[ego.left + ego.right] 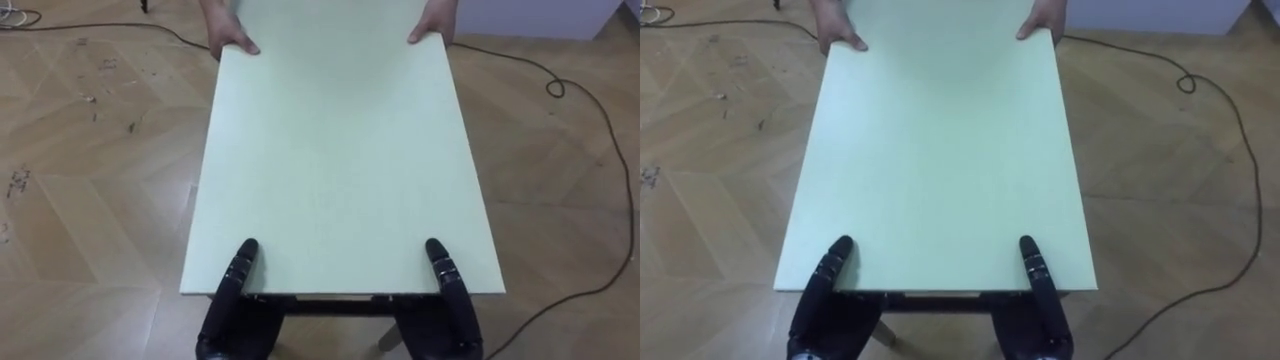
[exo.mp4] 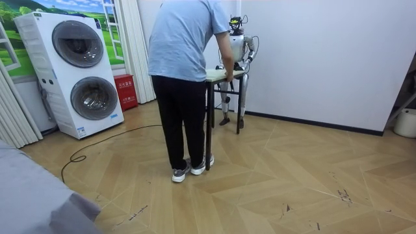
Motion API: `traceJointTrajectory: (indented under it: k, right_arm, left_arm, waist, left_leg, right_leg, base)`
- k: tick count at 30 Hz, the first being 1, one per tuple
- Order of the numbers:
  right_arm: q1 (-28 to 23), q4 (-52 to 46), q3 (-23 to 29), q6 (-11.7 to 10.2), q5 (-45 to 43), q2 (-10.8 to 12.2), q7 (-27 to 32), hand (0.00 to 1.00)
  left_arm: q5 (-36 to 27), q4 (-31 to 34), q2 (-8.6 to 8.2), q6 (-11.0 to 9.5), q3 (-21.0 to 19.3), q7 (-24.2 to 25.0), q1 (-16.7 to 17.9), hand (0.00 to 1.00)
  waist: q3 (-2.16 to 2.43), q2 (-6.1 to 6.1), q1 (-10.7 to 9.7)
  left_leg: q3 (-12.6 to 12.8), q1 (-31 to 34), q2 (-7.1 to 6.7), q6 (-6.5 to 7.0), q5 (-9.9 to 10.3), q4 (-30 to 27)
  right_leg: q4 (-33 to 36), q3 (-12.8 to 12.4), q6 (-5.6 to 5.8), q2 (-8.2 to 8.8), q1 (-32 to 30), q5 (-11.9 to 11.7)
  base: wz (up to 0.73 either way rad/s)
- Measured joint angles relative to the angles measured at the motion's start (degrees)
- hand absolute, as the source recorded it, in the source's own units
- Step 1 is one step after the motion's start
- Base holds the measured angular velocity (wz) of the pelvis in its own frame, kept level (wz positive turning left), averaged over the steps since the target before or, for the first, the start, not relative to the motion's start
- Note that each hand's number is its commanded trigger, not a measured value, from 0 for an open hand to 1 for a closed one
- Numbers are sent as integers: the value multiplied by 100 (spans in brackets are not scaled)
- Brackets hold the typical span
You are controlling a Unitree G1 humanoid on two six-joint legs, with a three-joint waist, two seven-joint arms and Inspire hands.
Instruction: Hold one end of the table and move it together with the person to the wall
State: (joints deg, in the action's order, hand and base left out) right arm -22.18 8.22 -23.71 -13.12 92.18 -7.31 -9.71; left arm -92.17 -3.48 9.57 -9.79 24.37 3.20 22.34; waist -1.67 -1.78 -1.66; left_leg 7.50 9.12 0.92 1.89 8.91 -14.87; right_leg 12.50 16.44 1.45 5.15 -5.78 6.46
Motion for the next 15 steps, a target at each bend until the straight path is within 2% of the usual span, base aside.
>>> traceJointTrajectory:
  k: [4, 5, 6, 7, 8, 9, 10, 11, 12, 14, 15]
  right_arm:
    - [-103, 1, -14, -89, 125, 23, -133, 100]
    - [-104, 1, -17, -127, 205, 17, -185, 100]
    - [-129, -1, -5, -159, 217, 19, -250, 100]
    - [-155, -3, -3, -193, 217, 25, -289, 100]
    - [-212, -6, 19, -246, 224, 42, -377, 100]
    - [-262, -19, 28, -244, 246, 22, -486, 100]
    - [-292, -38, 30, -241, 246, 11, -527, 100]
    - [-334, -40, 22, -225, 234, -1, -534, 100]
    - [-338, -40, 3, -199, 224, -3, -533, 100]
    - [-350, -40, -3, -184, 223, -64, -533, 100]
    - [-350, -52, 30, -187, 228, -66, -533, 100]
  left_arm:
    - [11, 14, 20, 48, 39, -12, -85, 100]
    - [31, 13, 58, 54, 77, -16, -168, 100]
    - [61, 6, 87, 61, 114, -40, -264, 100]
    - [69, 2, 92, 62, 143, -51, -305, 100]
    - [71, -2, 94, 70, 188, -78, -377, 100]
    - [57, -9, 89, 72, 209, -79, -423, 100]
    - [48, -28, 93, 73, 209, -79, -441, 100]
    - [37, -99, 46, 71, 200, -57, -415, 100]
    - [-20, -99, 21, 72, 181, -12, -320, 100]
    - [-21, -99, 7, 115, 178, 6, -260, 100]
    - [8, -103, -15, 146, 177, -7, -303, 100]
  waist:
    - [-15, 36, -55]
    - [-26, 62, -63]
    - [-27, 94, -118]
    - [-24, 130, -140]
    - [-19, 179, -150]
    - [-11, 208, -171]
    - [-22, 226, -198]
    - [-16, 234, -200]
    - [-2, 265, -208]
    - [-3, 344, -353]
    - [-25, 386, -448]
  left_leg:
    - [-345, 143, -13, -79, -57, -100]
    - [-513, 218, -40, -117, -153, -120]
    - [-601, 285, -81, -160, -317, -69]
    - [-599, 319, -85, -184, -393, -18]
    - [-548, 321, -87, -227, -608, 186]
    - [-231, 278, -56, -301, -866, 507]
    - [59, 267, -12, -303, -891, 525]
    - [642, 254, 132, -169, -564, 35]
    - [1022, 200, 268, -172, -142, -608]
    - [1117, 84, 369, -195, 152, -968]
    - [1116, 57, 385, -179, 184, -776]
  right_leg:
    - [16, 341, -74, -21, 91, 110]
    - [10, 454, -112, -31, 87, 135]
    - [-11, 436, -180, -70, 75, 180]
    - [-31, 435, -212, -103, 73, 192]
    - [-111, 524, -274, -133, 74, 181]
    - [-241, 788, -349, -104, 72, 153]
    - [-298, 978, -398, -31, 50, 140]
    - [-283, 1361, -410, 57, 115, 185]
    - [-281, 1621, -416, 75, 226, 207]
    - [-165, 1857, -448, 17, 311, 268]
    - [-38, 1988, -477, -7, 307, 321]
  base:
    - [54]
    - [75]
    - [80]
    - [88]
    - [78]
    - [71]
    - [45]
    - [8]
    - [0]
    - [31]
    - [57]
